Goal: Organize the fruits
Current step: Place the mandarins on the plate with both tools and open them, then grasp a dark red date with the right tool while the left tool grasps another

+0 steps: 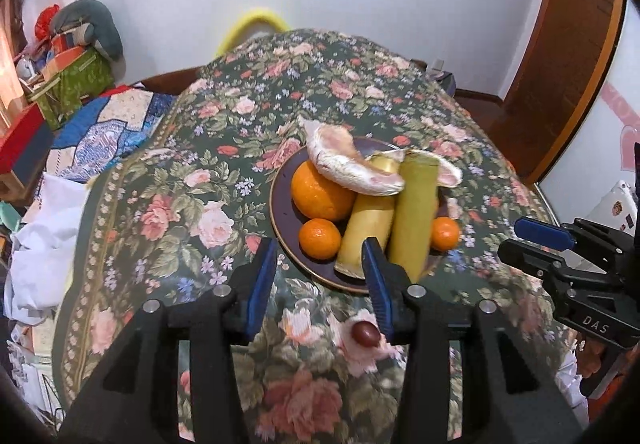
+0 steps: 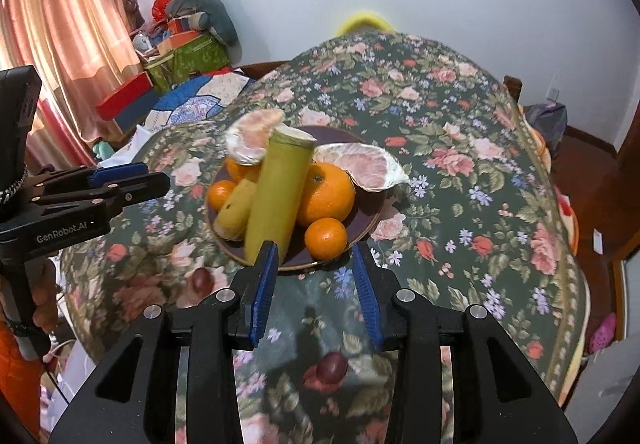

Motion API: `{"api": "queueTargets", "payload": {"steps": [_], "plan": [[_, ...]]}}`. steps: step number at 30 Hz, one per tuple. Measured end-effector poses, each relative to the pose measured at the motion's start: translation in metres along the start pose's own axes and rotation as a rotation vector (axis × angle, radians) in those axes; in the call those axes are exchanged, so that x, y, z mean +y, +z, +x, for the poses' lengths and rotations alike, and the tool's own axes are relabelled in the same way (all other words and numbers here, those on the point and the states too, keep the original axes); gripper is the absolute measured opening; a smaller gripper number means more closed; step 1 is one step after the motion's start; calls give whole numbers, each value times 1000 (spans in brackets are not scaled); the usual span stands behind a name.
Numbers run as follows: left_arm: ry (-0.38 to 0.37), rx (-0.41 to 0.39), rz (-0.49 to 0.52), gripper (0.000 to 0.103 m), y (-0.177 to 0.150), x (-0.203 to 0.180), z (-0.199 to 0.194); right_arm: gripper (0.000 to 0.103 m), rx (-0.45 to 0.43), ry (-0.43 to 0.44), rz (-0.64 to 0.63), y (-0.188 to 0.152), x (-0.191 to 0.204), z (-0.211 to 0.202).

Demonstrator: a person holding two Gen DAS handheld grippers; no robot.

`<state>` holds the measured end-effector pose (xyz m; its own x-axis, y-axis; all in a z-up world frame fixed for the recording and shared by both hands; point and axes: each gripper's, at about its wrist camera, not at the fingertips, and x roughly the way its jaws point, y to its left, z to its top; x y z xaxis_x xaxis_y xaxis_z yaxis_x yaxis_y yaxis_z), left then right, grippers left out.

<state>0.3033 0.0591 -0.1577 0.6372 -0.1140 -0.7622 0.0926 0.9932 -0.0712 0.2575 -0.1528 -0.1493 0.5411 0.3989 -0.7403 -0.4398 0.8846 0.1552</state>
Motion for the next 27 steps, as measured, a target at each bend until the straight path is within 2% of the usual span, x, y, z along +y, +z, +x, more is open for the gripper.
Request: {"api": "queueTargets", "payload": {"steps": [7,13,18,27], "plan": [[-18,-41,8,50,-7,-9,-41,35,-45,-8,-6,-4,6,-36],[-32,-33,8,51,-21,-15,-57,35,-43,-14,-6,-15,9,-50],[-36,5,3,51,-38,-20,-48,35,-6,-34,-16,-31,10,-42],[-36,95,2,51,-71,-30,-12,35,132,-45,25,-63,-7,3]]}}
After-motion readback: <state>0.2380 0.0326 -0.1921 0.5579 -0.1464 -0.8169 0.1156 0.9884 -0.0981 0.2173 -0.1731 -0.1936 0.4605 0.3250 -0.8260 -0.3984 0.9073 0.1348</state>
